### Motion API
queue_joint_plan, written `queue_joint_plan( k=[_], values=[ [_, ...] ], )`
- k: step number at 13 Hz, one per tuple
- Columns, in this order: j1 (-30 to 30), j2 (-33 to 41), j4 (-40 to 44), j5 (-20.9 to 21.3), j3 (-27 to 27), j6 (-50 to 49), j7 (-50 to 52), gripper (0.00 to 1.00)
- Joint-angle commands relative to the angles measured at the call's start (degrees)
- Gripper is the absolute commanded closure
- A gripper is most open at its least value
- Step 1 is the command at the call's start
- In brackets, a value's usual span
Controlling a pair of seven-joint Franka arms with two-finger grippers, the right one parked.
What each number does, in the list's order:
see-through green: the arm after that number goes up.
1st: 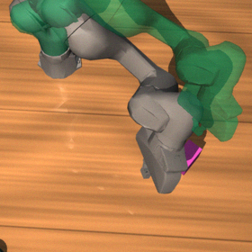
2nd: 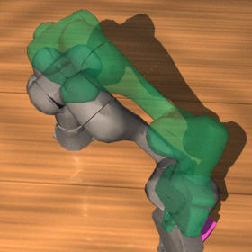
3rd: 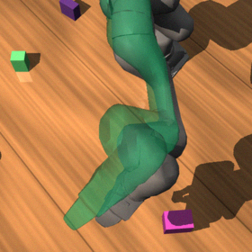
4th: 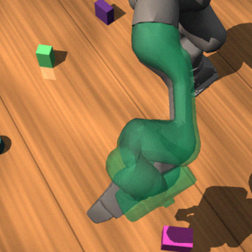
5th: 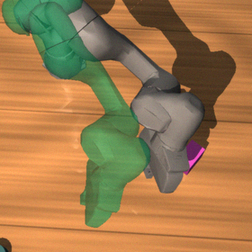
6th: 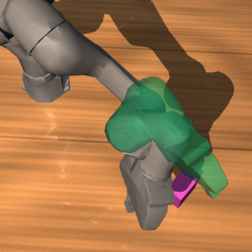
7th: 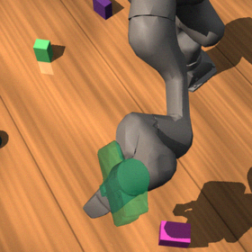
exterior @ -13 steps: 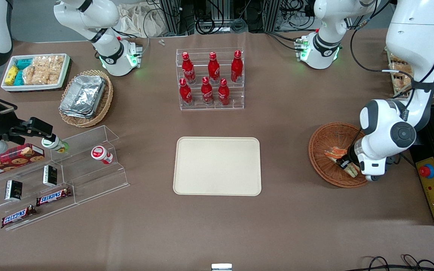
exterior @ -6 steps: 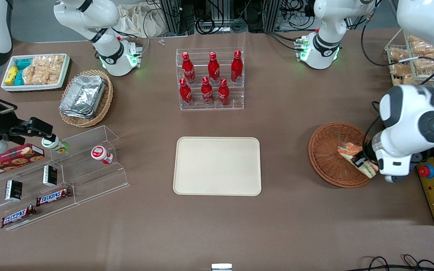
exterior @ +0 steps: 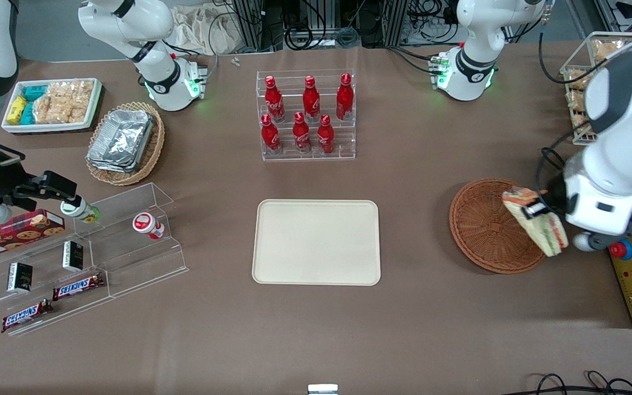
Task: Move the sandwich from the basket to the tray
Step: 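Carry the sandwich with the left gripper over the cream tray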
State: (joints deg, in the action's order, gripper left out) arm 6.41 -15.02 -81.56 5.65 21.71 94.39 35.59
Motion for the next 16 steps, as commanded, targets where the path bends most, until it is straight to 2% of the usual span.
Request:
queue_joint_plan(
  k=[1,2,3,5,7,9,12,16],
  values=[
    [0.00,-7.98,5.78,0.32,8.23,-0.61,-0.87,1.00],
    [-0.52,-12.27,7.98,0.67,11.57,-0.18,-0.96,1.00],
    [-2.35,-16.06,9.65,0.94,12.64,1.05,-0.79,1.00],
    [-6.48,-21.61,10.02,2.16,12.39,9.10,-0.52,1.00],
    [-10.26,-26.27,9.49,5.23,12.39,14.92,0.18,1.00],
    [-11.60,-30.84,9.06,7.08,12.30,18.97,1.50,1.00],
    [-12.74,-33.84,4.85,10.95,12.04,25.91,2.28,1.00],
    [-13.09,-34.73,1.85,11.57,11.60,26.81,2.55,1.00]
  ],
)
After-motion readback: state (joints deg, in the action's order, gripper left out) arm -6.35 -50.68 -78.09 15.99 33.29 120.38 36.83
